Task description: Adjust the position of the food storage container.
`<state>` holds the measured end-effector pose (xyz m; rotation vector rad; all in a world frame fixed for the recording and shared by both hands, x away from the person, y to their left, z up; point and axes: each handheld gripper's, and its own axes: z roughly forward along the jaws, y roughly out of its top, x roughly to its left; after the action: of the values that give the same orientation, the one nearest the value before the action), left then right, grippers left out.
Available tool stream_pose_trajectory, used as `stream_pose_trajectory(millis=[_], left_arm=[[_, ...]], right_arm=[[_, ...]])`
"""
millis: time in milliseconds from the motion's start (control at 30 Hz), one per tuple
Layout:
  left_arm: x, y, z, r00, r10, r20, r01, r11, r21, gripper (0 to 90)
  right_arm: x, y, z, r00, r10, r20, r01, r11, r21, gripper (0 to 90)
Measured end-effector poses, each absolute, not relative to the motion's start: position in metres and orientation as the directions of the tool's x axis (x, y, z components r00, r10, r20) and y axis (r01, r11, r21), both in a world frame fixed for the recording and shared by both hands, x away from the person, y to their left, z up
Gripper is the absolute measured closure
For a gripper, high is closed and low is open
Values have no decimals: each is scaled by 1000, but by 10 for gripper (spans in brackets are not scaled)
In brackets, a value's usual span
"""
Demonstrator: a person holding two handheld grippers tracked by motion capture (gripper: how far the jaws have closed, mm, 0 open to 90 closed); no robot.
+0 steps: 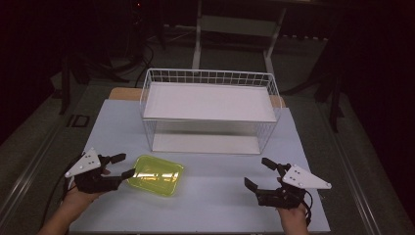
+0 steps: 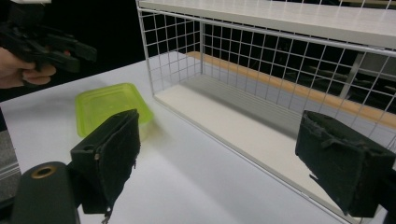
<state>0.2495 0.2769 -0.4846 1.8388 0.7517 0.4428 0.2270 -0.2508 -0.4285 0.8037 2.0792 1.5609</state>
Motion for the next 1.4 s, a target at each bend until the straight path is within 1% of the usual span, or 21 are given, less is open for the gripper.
stream_pose_trajectory(millis=[33,67,100,167,233,333,400,433,467,667,733,1000,1133,1300,1400], left_arm=[[253,280,-488,726,687,-44,298,-257,919,430],[256,282,-491,721,692,-39,302,-264,916,520],[258,284,-493,715,699,-31,308,-275,911,525],[262,288,-499,708,706,-17,316,-295,902,650],[263,290,-505,712,702,24,290,-324,900,713],[266,290,-513,715,695,73,280,-381,881,798],[269,290,-519,718,693,71,294,-393,871,863],[270,288,-522,715,695,81,295,-405,865,880],[271,288,-523,724,686,66,301,-402,865,896],[272,282,-525,737,671,80,286,-416,863,900],[269,278,-524,738,667,96,276,-429,860,900],[260,264,-525,766,637,90,267,-442,856,900],[256,253,-526,779,624,59,276,-425,862,900],[255,238,-527,802,596,40,272,-424,864,900],[254,235,-525,801,598,38,275,-424,863,900]], right_arm=[[227,-251,-429,-745,667,12,198,204,959,139],[227,-251,-429,-745,667,9,197,207,958,139],[226,-251,-428,-746,666,9,197,207,958,139],[226,-251,-428,-747,665,7,196,210,958,139],[226,-251,-429,-748,663,9,197,209,958,139],[226,-251,-429,-751,660,15,203,209,957,139],[226,-252,-430,-751,659,22,210,207,956,139],[226,-252,-430,-751,660,22,210,207,956,139],[226,-252,-430,-751,660,21,209,207,956,140],[226,-252,-430,-750,661,21,212,210,954,140],[226,-252,-430,-751,660,19,210,212,954,139],[226,-251,-430,-753,657,18,210,214,954,140],[226,-252,-430,-751,660,19,209,211,955,140],[227,-251,-431,-753,658,23,216,214,953,140],[227,-251,-430,-753,658,18,210,214,954,140]])
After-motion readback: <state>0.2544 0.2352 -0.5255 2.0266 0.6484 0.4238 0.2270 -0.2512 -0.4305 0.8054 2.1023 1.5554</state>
